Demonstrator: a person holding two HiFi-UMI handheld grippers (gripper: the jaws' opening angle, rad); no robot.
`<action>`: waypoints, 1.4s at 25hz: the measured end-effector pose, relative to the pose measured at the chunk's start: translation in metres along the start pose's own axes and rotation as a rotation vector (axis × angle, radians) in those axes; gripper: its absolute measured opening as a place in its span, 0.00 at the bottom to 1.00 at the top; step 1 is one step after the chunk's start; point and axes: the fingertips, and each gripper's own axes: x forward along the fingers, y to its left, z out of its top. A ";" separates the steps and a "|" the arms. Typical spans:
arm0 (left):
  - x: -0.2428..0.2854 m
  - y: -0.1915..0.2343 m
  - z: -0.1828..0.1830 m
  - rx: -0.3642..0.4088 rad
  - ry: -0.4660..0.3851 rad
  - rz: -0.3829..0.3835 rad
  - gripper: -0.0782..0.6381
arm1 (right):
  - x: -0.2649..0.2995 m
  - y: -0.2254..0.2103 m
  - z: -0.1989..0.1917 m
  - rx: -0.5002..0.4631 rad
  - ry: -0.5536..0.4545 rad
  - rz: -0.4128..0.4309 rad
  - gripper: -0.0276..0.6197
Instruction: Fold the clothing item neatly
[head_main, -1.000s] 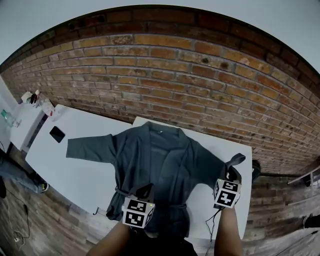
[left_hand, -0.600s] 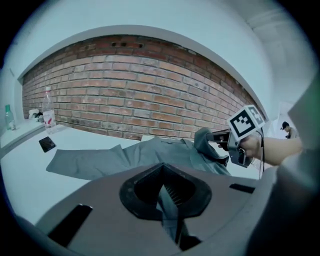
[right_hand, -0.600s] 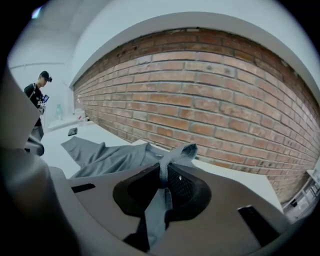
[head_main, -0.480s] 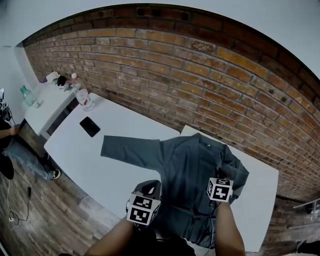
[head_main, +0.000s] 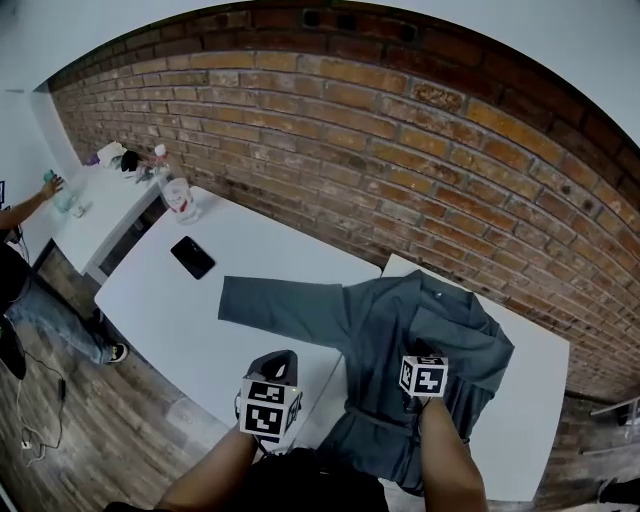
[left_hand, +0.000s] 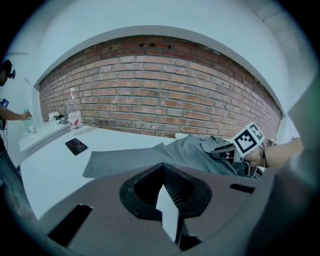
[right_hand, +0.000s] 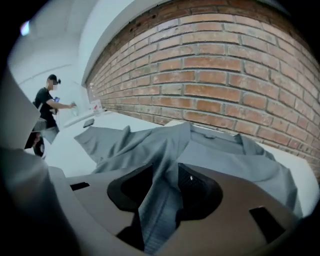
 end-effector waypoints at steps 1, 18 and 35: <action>0.002 0.003 0.000 -0.010 0.001 0.000 0.10 | -0.002 0.014 0.000 0.010 -0.012 0.048 0.26; 0.032 0.162 -0.004 -0.117 0.018 0.329 0.10 | -0.128 0.079 0.074 0.152 -0.334 0.244 0.26; 0.085 0.248 -0.071 -0.151 0.295 0.479 0.32 | -0.180 0.015 0.032 0.230 -0.257 0.112 0.26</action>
